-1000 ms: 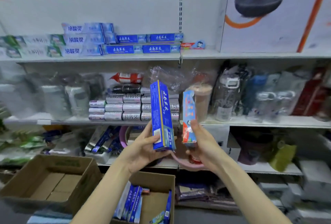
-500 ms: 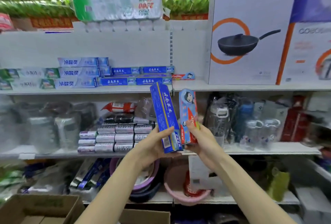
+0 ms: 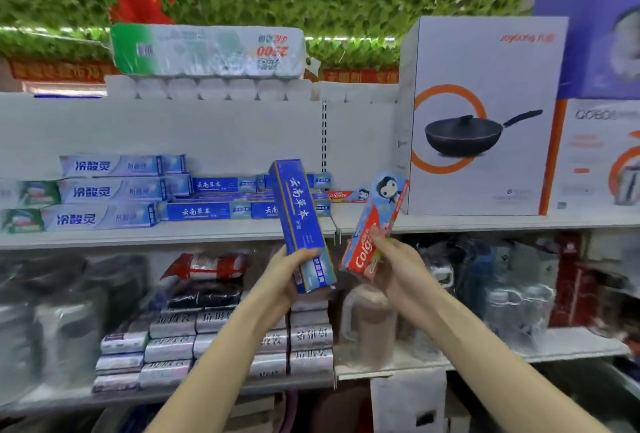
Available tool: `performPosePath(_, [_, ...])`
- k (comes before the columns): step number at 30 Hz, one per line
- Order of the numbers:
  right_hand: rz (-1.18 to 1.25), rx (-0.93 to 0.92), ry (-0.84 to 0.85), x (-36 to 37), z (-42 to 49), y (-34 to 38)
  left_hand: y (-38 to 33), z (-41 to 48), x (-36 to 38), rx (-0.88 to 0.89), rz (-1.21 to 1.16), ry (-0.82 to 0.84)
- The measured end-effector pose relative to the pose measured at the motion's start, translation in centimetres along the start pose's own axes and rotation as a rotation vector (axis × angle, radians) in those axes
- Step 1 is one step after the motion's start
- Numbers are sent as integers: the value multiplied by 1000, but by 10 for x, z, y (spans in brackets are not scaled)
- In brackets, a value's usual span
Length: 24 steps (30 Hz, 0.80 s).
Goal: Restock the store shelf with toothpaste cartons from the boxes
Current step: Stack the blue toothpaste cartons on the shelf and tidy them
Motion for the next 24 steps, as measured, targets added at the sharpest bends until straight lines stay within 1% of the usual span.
performPosePath(6, [-181,-89,-140,-19,47,13,-16,54,-27,-1,-180,-17])
performPosePath(8, [-187,-104,-219,-29,64,13,-15,65,-37,-6,-215,-14])
performPosePath(10, [-140,-103,-257,-35,81,11,-15,76,-46,14,-192,-29])
performPosePath(12, [-94,-70,-253,-39,99,7,-16,87,-51,40,-155,-35])
performPosePath(15, [-137,-40,-244,-42,123,4,-16,103,-54,60,-132,-37])
performPosePath(19, [-199,-65,-209,-46,158,10,-25,128,-46,94,-126,-16])
performPosePath(22, [-144,-104,-188,-52,193,17,-35,151,-37,100,-143,-14])
performPosePath(24, [-149,-146,-192,-59,217,18,-40,169,-34,101,-185,-29])
Point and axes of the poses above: each hand's wrist, its own z-axis towards the middle knuckle, its own x-axis out of the palm, y = z × x, the point moved 6 cm from there along z, towards the middle knuckle, and after that the axes turned 4 degrees about -z, right-handed, at the moved point
